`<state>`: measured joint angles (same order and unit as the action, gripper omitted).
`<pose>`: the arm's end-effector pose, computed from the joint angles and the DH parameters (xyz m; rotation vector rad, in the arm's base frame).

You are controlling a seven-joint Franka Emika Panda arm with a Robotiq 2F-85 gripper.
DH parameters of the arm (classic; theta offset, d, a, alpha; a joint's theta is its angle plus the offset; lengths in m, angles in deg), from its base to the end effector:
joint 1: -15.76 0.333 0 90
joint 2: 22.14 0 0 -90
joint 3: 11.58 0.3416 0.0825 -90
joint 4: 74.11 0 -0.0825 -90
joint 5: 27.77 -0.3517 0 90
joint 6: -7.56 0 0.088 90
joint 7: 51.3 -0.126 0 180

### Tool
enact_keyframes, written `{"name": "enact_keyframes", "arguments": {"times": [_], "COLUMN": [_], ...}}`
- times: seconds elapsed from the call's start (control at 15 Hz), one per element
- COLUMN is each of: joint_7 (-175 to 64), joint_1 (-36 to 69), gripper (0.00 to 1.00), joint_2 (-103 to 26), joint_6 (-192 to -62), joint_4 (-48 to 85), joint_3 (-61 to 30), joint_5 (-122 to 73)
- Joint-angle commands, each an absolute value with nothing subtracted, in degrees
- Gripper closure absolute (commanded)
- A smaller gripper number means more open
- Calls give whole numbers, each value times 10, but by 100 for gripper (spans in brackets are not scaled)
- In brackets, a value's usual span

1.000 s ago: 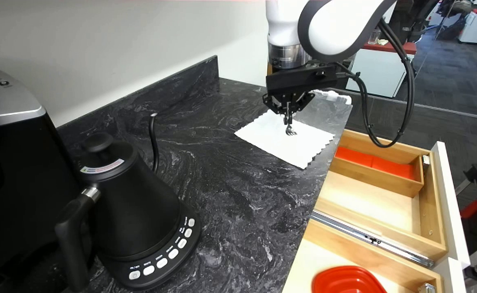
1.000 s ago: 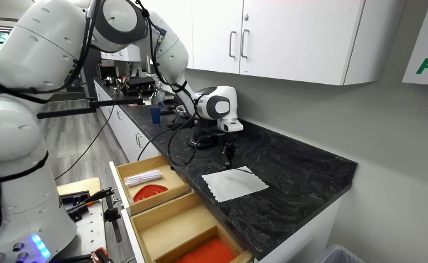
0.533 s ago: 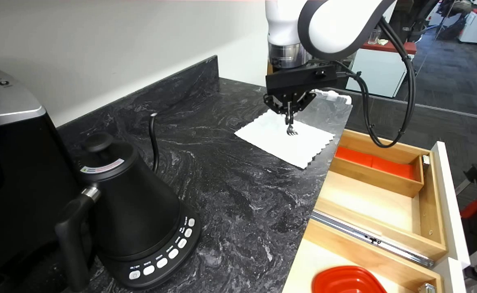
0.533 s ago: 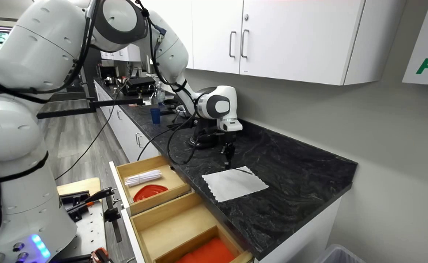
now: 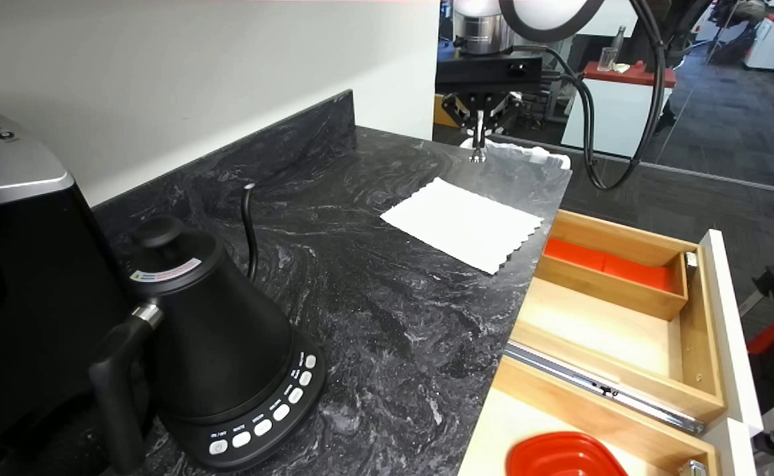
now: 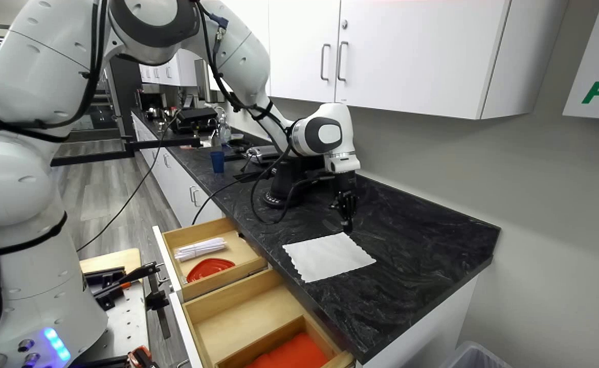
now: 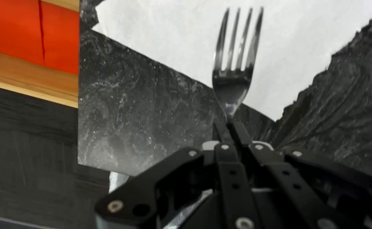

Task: Remove the fork from the counter and place it inside the open drawer on the right

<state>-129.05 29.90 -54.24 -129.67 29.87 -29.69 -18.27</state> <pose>0.6465 -0.0285 0.2744 2.3676 -1.7207 0.2935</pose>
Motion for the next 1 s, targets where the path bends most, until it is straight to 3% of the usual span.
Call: {"name": "enact_keyframes", "arguments": {"times": [0.0,0.53,0.93], "joint_7": [-1341,-1395,-1560], "joint_1": [271,219,257], "gripper": [96,96,96], "joint_2": [-504,-480,-458], "joint_6": [-1267,-1236,-1267], "joint_4": [319,323,365], "joint_3": [-297,-305,-317], "joint_5": [-168,-158,-80]}}
